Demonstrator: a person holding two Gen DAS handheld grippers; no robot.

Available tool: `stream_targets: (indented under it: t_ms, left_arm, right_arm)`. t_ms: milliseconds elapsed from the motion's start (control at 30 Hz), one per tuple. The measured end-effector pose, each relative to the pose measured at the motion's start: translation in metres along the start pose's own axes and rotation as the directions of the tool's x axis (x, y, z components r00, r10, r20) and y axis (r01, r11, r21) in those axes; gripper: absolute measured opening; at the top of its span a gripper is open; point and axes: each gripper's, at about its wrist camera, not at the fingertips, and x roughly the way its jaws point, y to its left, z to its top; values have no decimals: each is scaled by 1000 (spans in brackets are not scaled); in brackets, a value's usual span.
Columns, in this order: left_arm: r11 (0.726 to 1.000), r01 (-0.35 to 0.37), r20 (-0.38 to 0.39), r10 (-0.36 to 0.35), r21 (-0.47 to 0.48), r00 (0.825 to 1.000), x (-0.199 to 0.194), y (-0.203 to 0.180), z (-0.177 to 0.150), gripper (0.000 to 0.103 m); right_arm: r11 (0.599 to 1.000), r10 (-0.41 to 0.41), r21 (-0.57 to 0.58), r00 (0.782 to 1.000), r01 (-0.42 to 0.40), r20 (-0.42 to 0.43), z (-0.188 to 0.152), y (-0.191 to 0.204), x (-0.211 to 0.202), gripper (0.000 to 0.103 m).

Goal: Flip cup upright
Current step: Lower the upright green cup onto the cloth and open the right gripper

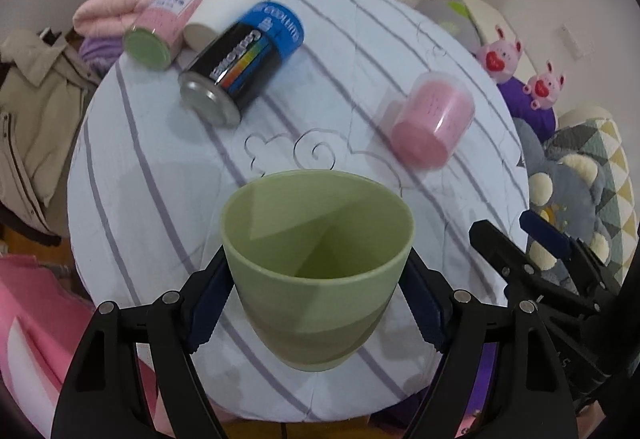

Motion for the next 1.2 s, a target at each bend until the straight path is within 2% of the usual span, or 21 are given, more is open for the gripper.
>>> stream_targets:
  t_ms: [200, 333, 367, 433, 467, 967, 1200]
  left_arm:
    - [999, 14, 66, -17, 48, 998, -9, -7, 1, 80]
    - [998, 3, 60, -6, 55, 998, -1, -8, -3, 81]
    - [998, 3, 58, -6, 56, 998, 1, -8, -4, 83]
    - [998, -19, 59, 16, 61, 998, 4, -8, -3, 100]
    - [998, -27, 68, 22, 61, 997, 3, -7, -4, 102]
    - [995, -41, 91, 33, 88, 995, -10, -4, -16, 102]
    - [990, -44, 162, 22, 136, 987, -29, -1, -39, 102]
  right_arm:
    - [1000, -2, 26, 1000, 2, 1, 0, -5, -2, 81]
    - [999, -18, 43, 1000, 18, -1, 0, -9, -2, 81]
    - [999, -20, 45, 1000, 20, -2, 0, -10, -2, 81]
    - [998, -29, 51, 1000, 30, -8, -1, -11, -1, 81]
    - [998, -31, 52, 999, 31, -10, -2, -12, -1, 81]
    - [997, -62, 49, 998, 62, -14, -18, -9, -15, 81]
    - [993, -97, 61, 995, 96, 21, -34, 0, -41, 81]
